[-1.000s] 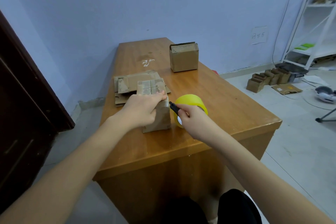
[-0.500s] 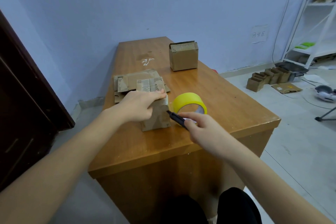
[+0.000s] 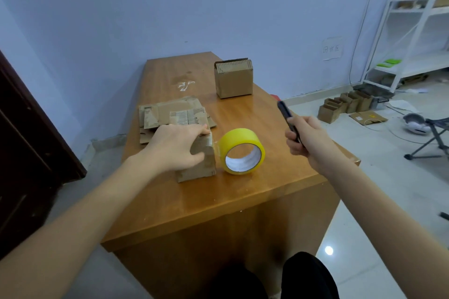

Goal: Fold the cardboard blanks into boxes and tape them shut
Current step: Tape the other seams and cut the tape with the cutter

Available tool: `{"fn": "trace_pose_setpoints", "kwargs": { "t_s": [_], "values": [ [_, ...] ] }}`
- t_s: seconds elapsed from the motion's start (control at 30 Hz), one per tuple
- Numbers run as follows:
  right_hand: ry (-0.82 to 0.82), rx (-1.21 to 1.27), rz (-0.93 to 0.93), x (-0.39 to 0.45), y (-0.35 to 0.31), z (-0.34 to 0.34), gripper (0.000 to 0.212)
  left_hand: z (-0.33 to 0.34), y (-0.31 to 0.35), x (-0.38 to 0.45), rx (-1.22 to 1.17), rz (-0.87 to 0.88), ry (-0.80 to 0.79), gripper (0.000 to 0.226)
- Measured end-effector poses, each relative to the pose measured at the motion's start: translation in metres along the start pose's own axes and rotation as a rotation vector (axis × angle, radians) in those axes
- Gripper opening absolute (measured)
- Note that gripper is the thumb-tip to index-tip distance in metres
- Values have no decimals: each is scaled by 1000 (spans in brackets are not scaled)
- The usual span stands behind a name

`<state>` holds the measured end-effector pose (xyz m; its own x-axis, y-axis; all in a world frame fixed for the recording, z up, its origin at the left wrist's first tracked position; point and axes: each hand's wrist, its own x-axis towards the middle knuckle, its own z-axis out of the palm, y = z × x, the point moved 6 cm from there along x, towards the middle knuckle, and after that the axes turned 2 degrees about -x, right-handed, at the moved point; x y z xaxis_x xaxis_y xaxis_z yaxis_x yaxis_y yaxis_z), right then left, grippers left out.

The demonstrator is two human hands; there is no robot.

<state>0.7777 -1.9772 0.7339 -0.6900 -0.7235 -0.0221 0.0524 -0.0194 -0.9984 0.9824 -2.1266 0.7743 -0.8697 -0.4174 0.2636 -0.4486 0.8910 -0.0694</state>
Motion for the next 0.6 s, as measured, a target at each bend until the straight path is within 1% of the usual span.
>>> {"fn": "trace_pose_setpoints", "kwargs": {
  "t_s": [0.07, 0.13, 0.2, 0.27, 0.33, 0.43, 0.47, 0.53, 0.6],
  "values": [
    [63, -15, 104, 20, 19, -16, 27, -1, 8, 3, 51, 22, 56, 57],
    [154, -32, 183, 34, 36, -32, 34, -2, 12, 6, 48, 48, 149, 56],
    [207, -72, 224, 41, 48, -40, 32, -5, 12, 8, 21, 62, 259, 48],
    [234, -179, 228, 48, 57, -42, 25, -4, 11, 7, 29, 71, 313, 43],
    [259, -360, 157, 55, 60, -40, 21, -1, 11, 5, 30, 68, 316, 43],
    [311, -793, -44, 64, 57, -36, 24, -1, 6, 0, -5, 31, 348, 42],
    [312, -929, -85, 65, 56, -34, 24, -1, 5, -1, -22, 18, 354, 42],
    [293, -1161, -113, 66, 59, -28, 25, 0, 5, -1, -46, -1, 358, 42],
    [292, -1342, -150, 66, 61, -22, 25, 0, 6, -1, -53, -20, 362, 42]
  ]
}}
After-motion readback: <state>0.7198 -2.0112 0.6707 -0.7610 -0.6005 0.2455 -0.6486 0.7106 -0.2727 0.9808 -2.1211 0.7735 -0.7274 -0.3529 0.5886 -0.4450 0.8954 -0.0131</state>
